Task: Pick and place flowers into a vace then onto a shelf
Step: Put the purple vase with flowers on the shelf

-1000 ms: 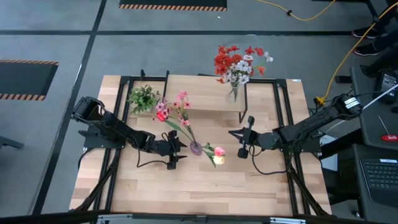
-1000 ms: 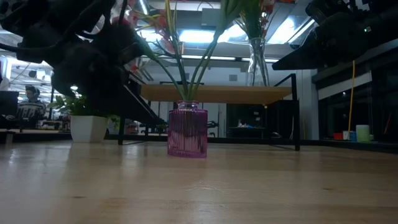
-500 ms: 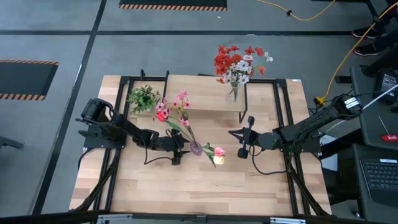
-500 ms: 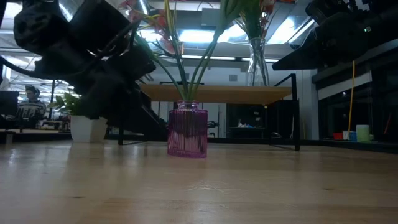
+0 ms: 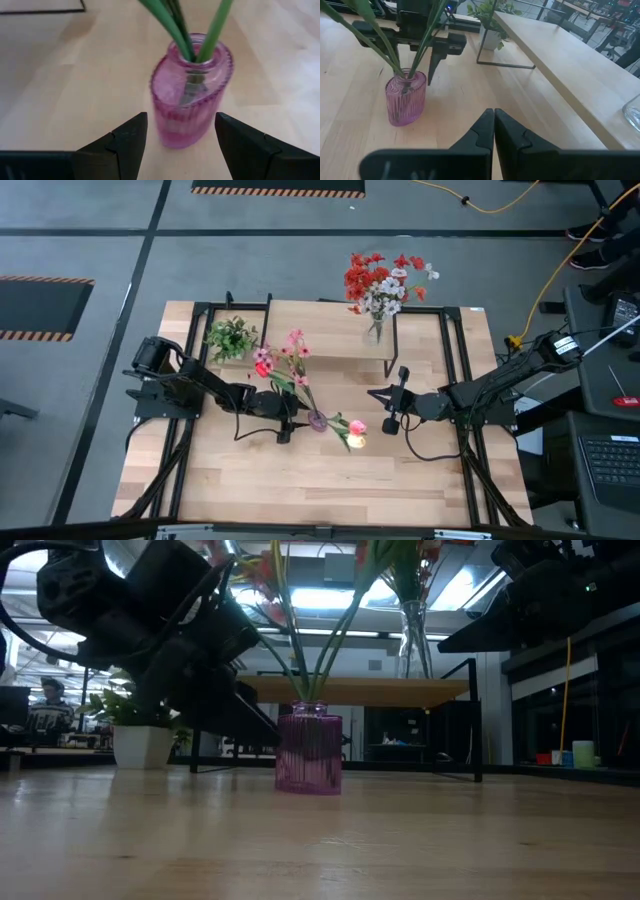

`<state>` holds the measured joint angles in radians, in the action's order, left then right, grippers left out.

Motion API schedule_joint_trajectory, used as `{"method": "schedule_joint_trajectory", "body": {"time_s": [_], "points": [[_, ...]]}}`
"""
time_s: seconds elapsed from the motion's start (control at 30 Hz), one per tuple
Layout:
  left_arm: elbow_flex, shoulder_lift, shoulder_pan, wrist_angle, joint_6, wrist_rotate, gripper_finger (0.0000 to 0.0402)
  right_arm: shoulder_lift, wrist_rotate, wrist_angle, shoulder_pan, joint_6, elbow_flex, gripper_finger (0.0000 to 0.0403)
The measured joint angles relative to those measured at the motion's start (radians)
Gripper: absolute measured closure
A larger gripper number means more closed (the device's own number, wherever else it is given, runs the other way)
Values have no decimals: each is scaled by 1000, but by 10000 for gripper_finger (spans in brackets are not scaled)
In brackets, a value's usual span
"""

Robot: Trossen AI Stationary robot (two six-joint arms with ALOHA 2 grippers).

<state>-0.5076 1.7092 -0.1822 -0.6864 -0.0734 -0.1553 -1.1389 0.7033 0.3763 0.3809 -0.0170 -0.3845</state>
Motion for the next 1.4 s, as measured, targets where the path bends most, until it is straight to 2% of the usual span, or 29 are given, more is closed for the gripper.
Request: {"method": "schedule_joint_trajectory", "body": {"time_s": [0.23, 0.37, 0.5, 0.87, 1.07, 1.4], "points": [[0, 0, -14, -71, -18, 101, 176, 0, 0, 0, 0, 0, 0, 386], [0, 0, -30, -105, -18, 121, 176, 0, 0, 0, 0, 0, 0, 386], [0, 0, -42, -103, -19, 100, 176, 0, 0, 0, 0, 0, 0, 386], [0, 0, -46, -100, -54, -97, 175, 0, 0, 1, 0, 0, 0, 386], [0, 0, -47, -95, -55, -17, 173, 0, 0, 1, 0, 0, 0, 386], [0, 0, -25, -91, -17, -7, 173, 0, 0, 1, 0, 0, 0, 386]]}}
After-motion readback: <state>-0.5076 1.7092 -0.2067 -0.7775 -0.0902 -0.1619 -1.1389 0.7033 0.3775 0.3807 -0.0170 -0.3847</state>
